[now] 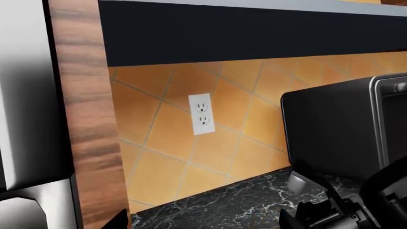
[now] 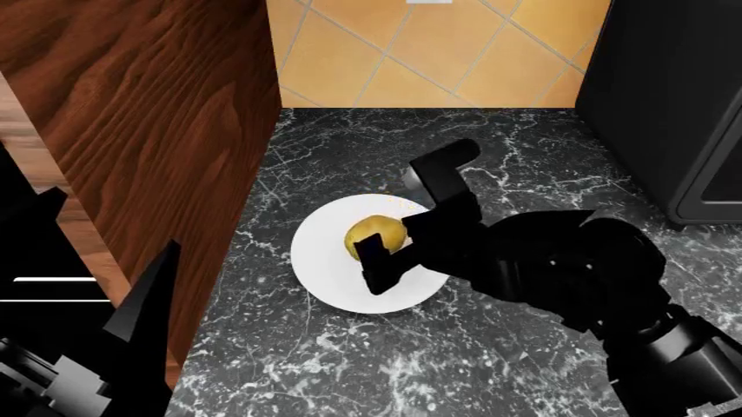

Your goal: Pick the potato from the oven and place it on the plate on the counter.

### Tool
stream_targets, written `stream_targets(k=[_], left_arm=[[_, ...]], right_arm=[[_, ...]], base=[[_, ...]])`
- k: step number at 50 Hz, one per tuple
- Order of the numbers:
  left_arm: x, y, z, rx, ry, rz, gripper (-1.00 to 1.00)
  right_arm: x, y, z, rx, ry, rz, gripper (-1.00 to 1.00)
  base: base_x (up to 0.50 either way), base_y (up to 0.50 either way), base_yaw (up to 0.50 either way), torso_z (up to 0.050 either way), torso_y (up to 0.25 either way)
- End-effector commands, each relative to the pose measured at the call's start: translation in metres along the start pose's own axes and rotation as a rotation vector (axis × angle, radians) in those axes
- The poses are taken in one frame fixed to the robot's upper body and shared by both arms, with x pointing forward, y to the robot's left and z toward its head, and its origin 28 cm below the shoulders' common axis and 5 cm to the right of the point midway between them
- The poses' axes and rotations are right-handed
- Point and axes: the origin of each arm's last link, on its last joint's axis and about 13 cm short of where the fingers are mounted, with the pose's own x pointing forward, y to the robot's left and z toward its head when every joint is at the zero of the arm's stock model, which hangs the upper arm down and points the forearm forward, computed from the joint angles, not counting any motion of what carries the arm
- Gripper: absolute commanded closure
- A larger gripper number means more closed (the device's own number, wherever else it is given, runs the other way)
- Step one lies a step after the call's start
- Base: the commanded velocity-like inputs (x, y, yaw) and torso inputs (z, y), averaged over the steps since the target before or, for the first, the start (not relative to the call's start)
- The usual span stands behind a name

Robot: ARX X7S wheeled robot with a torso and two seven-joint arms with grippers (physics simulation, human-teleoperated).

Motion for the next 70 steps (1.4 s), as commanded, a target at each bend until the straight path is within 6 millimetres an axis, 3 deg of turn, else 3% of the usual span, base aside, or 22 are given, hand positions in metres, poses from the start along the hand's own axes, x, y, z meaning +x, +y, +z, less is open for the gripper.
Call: stream_targets(k=[1, 20, 30, 41, 50, 70], left_arm=[[0.0, 0.0, -0.002, -0.003, 0.007, -0.004, -1.0], [0.0, 0.0, -0.004, 0.001, 0.005, -0.005, -1.0], [0.0, -0.001, -0.002, 0.002, 0.001, -0.001, -1.0], [0.002, -0.002, 0.0, 0.003, -0.025, 0.014, -1.0], [0.001, -0.003, 0.005, -0.001, -0.108, 0.018, -1.0], [-0.001, -0.005, 0.011, -0.008, -0.248, -0.015, -1.0]], right_arm=[[-0.014, 0.003, 0.004, 0.001, -0.083, 0.017, -1.0], [-0.027, 0.005, 0.005, -0.035, -0.196, -0.013, -1.0], [-0.056, 0.012, 0.004, -0.187, -0.562, -0.137, -1.0], [-0.082, 0.029, -0.036, -0.348, -0.995, -0.334, -1.0], [-0.097, 0.036, -0.049, -0.422, -1.209, -0.482, -1.0], [-0.115, 0.055, -0.028, -0.564, -1.352, -0.504, -1.0]], base=[[0.0, 0.0, 0.0, 0.0, 0.0], [0.0, 0.0, 0.0, 0.0, 0.0], [0.0, 0.0, 0.0, 0.0, 0.0], [0.0, 0.0, 0.0, 0.0, 0.0], [0.0, 0.0, 0.0, 0.0, 0.0], [0.0, 0.0, 0.0, 0.0, 0.0]])
